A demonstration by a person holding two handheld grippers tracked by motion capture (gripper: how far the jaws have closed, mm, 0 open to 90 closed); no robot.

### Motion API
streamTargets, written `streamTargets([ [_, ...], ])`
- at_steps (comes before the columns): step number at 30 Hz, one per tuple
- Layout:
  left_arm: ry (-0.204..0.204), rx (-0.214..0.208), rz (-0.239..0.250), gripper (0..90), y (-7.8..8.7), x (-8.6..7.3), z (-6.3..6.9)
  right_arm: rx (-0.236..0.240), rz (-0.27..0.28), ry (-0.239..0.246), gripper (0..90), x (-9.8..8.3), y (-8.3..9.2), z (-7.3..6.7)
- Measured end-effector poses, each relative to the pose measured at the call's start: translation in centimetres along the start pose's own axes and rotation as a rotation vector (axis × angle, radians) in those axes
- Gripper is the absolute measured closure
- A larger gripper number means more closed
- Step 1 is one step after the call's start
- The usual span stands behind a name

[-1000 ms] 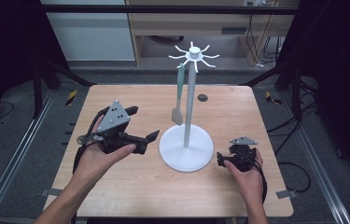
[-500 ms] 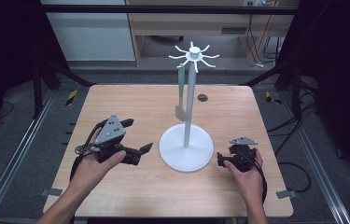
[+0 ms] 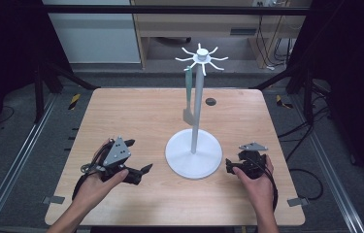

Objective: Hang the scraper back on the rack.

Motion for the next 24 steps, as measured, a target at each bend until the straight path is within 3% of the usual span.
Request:
streamTargets([
  [4, 0.014, 0.013, -0.026, 4.4, -0.2, -2.0, -0.3, -0.002, -0.001, -0.001, 9.5, 0.0, 0.0, 0.0],
  [9, 0.063, 0.042, -0.042, 4.6, -0.2, -4.5, -1.1, -0.003, -0.009, 0.003, 9.5, -0.1, -0.1, 0.0],
  [12, 0.058, 0.068, -0.062, 4.6, -0.2, -5.5, -1.5, -0.005, -0.011, 0.004, 9.5, -0.1, -0.1, 0.0],
  [18, 0.098, 0.095, -0.077, 4.6, -0.3, -7.4, -2.5, -0.008, -0.013, 0.006, 9.1, -0.2, -0.1, 0.0],
  [24, 0.137, 0.114, -0.131, 4.7, -0.4, -9.8, -3.5, -0.01, -0.03, 0.011, 8.5, -0.4, -0.3, 0.0],
])
Point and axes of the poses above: each handheld gripper's, and its own axes: y roughly backward along the jaws, x roughly out of its top, z roughly to its right, the point moved 2 cm from there along -y, roughly forward along the jaws, and after that the axes turned 12 degrees about -y, right-handed, at the moved point
